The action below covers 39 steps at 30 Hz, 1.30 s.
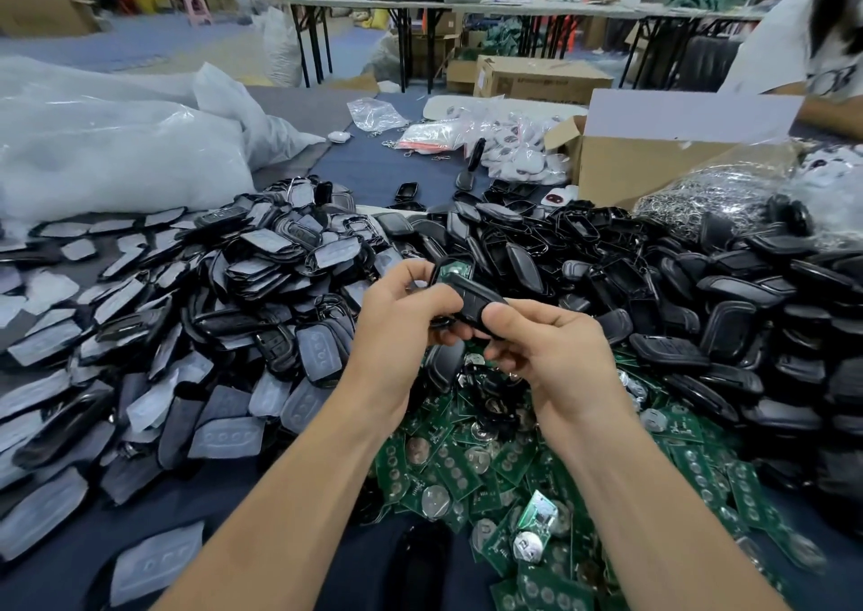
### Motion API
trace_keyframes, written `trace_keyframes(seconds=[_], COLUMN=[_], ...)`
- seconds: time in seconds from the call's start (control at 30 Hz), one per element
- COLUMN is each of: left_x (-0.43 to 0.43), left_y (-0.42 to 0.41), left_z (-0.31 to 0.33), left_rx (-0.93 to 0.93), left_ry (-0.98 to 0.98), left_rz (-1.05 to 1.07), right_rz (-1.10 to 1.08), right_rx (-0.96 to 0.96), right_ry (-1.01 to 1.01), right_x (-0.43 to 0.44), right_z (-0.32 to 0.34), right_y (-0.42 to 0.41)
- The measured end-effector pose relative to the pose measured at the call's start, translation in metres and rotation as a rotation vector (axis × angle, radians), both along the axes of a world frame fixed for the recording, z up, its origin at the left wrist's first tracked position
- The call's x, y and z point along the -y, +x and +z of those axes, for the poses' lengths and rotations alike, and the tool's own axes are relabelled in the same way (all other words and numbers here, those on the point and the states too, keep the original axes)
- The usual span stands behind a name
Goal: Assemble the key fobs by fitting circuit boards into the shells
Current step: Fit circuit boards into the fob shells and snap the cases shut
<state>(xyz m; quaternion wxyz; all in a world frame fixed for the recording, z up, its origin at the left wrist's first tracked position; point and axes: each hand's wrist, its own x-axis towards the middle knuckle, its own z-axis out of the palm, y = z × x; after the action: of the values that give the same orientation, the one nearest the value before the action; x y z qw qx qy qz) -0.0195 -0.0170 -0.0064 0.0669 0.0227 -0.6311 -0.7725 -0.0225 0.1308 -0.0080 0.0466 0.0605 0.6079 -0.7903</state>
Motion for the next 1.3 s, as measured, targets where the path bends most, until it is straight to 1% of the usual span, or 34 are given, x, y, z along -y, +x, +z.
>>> trace_keyframes(seconds=[0.13,0.2,0.23,0.27,0.3,0.33,0.37,0.4,0.43,0.53,0.67,0.77,0.83,0.93,1.0,1.1,1.23,1.3], left_x=[-0.001,0.001,0.000,0.000,-0.001,-0.002,-0.003,-0.004,-0.004,-0.001,0.000,0.002,0.004,0.006,0.005,0.004,0.007,0.006], left_y=[-0.001,-0.002,-0.002,-0.002,-0.002,-0.001,-0.001,0.000,0.000,0.001,0.001,0.000,-0.001,-0.001,-0.001,-0.001,0.000,0.000], left_z=[-0.001,-0.001,-0.001,-0.001,-0.001,-0.002,-0.001,-0.001,0.000,0.000,-0.002,-0.001,0.000,0.002,0.002,0.004,0.006,0.007], left_rx=[-0.009,0.015,0.024,0.031,0.034,0.032,0.029,0.026,0.025,0.031,0.058,0.094,0.089,0.072,0.078,0.102,0.124,0.123], left_ry=[-0.044,-0.033,-0.032,-0.038,-0.048,-0.058,-0.063,-0.065,-0.063,-0.053,-0.060,-0.006,-0.005,-0.054,-0.113,-0.106,-0.059,-0.036], left_rz=[0.022,0.045,0.065,0.093,0.125,0.153,0.174,0.184,0.186,0.153,0.074,-0.012,-0.037,-0.027,-0.008,-0.023,-0.067,-0.024], right_rz=[0.046,0.023,-0.029,-0.100,-0.164,-0.199,-0.200,-0.175,-0.145,-0.075,-0.060,-0.061,-0.060,-0.059,-0.038,0.039,0.155,0.179], right_rx=[0.006,-0.008,-0.060,-0.151,-0.269,-0.399,-0.505,-0.570,-0.593,-0.519,-0.487,-0.474,-0.485,-0.483,-0.448,-0.371,-0.121,-0.025], right_ry=[0.023,0.053,0.151,0.328,0.516,0.663,0.757,0.809,0.834,0.847,0.749,0.686,0.670,0.623,0.541,0.307,-0.148,-0.292], right_x=[-0.001,0.000,0.000,0.000,0.000,-0.001,0.001,0.002,0.003,0.008,0.005,0.004,0.003,0.001,0.000,0.000,-0.002,-0.004], right_z=[0.002,0.001,0.000,-0.003,-0.004,-0.003,-0.002,-0.001,-0.001,0.000,-0.001,-0.003,-0.005,-0.007,-0.008,-0.006,-0.005,-0.005], right_y=[-0.001,-0.002,-0.002,-0.001,0.002,0.006,0.009,0.011,0.012,0.012,0.009,0.005,0.004,0.001,-0.002,-0.003,-0.006,-0.008])
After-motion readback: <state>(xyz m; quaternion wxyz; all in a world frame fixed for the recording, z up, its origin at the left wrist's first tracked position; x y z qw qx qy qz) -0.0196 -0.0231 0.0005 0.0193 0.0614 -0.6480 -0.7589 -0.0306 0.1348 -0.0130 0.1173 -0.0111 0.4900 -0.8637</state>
